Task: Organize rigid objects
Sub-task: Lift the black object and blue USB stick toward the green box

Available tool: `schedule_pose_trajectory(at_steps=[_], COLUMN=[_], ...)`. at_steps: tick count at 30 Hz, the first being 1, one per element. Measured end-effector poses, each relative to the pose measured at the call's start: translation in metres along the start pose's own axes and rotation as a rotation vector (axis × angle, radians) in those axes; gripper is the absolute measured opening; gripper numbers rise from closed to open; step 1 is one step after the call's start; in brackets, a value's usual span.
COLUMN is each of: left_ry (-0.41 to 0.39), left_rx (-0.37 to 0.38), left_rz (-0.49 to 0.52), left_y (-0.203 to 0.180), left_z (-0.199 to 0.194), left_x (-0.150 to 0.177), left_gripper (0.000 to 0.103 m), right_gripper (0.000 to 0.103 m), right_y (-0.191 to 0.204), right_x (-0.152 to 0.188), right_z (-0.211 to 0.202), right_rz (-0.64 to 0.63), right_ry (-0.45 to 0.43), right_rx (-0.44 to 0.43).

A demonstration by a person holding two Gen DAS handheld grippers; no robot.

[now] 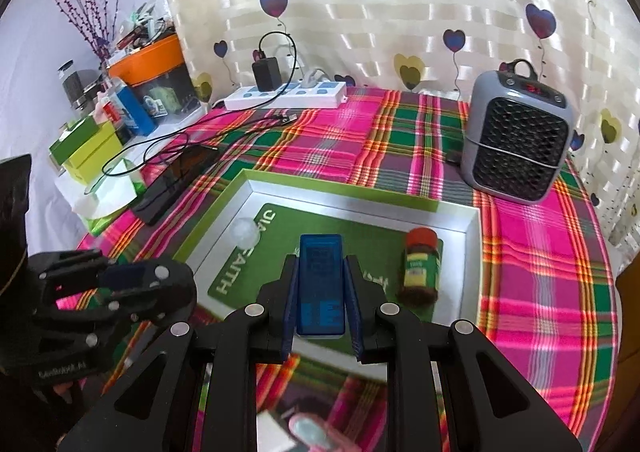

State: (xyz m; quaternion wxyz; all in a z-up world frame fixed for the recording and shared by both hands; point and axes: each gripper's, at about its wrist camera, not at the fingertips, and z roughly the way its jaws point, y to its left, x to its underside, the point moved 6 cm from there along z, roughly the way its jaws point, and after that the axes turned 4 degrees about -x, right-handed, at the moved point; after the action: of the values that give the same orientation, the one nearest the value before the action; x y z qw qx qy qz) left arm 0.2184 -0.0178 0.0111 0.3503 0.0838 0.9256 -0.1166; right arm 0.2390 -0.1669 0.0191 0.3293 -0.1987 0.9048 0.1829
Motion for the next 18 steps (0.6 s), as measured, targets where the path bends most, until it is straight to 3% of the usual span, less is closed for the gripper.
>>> schedule_pose_trajectory(at_steps=[18], left_ry=[0.036], left_rx=[-0.009], left_rz=[-0.022], left_y=[0.012], left_z=[0.028], left_x=[-0.007], left_gripper=[0.025], right_gripper=[0.023], right_y=[-0.002], right_x=[-0.022], right_z=[0.061], right_rz=[-0.005], right_ry=[0.096], right_rx=[-0.032])
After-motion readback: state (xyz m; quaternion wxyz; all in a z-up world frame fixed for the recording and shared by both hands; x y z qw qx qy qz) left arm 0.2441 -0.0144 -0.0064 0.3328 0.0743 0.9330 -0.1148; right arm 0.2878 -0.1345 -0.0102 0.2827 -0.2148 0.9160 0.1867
